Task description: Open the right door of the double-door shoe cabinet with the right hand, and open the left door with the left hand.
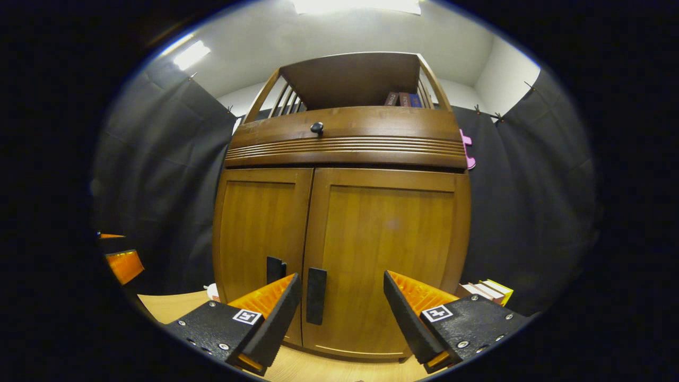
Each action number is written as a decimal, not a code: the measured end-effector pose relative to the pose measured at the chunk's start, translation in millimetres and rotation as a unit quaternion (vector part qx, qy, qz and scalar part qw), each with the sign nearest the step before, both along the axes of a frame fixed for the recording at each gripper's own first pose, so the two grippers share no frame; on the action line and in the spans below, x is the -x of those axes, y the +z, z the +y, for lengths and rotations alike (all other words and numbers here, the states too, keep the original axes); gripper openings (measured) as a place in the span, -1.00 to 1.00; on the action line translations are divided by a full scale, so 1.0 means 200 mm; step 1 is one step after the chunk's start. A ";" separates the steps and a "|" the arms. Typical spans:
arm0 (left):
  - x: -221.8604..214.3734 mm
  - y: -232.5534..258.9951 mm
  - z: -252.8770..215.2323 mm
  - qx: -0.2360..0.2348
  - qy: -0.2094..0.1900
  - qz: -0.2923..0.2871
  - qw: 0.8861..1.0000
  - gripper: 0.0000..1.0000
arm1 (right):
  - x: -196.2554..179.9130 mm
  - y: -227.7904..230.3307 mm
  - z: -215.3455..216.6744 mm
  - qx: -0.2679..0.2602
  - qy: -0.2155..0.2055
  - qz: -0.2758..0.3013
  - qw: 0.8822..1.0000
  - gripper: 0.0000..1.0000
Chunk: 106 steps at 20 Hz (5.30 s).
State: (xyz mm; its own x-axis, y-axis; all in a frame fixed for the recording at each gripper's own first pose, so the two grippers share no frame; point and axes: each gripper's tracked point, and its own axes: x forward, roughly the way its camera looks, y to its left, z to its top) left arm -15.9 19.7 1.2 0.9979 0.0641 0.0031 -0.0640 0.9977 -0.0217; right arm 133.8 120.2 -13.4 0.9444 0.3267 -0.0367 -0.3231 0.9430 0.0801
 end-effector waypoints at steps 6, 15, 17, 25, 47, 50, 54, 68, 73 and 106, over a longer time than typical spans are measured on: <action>0.03 0.03 0.01 0.008 0.005 -0.008 1.000 0.99 | -0.25 -0.24 0.16 0.003 -0.017 0.040 0.999 0.88; 0.06 0.02 0.09 0.011 0.022 -0.005 1.000 0.89 | -0.46 -0.40 0.26 -0.010 -0.045 0.076 0.996 0.94; 0.06 0.02 0.10 0.013 0.026 -0.004 1.000 0.89 | -0.49 -0.40 0.26 -0.006 -0.058 0.076 0.995 0.77; 0.04 -0.01 0.12 0.011 0.028 0.005 1.000 0.87 | -0.47 -0.43 0.31 -0.017 -0.069 0.059 0.996 -0.40; 0.17 0.00 0.08 0.008 0.015 0.008 1.000 0.89 | -0.01 -0.34 0.14 -0.039 -0.028 0.078 0.996 -0.67; 0.18 -0.01 0.04 0.008 0.003 0.012 1.000 0.89 | 0.10 -0.33 0.05 -0.043 -0.035 0.081 0.995 -0.60; 0.19 -0.01 -0.02 0.009 -0.013 0.014 1.000 0.87 | 0.19 -0.30 -0.05 -0.041 -0.044 0.083 0.995 -0.61; 0.17 -0.03 -0.37 0.012 -0.072 0.021 0.997 0.87 | 0.52 -0.29 -0.56 -0.007 -0.099 0.089 0.991 -0.63; 0.19 -0.05 -0.45 0.016 -0.083 0.026 0.996 0.87 | 0.55 -0.30 -0.76 -0.015 -0.118 0.085 0.989 -0.77; 0.20 -0.03 -0.47 0.026 -0.084 0.017 0.996 0.93 | 0.50 -0.42 -1.36 -0.069 -0.016 0.086 0.994 -0.82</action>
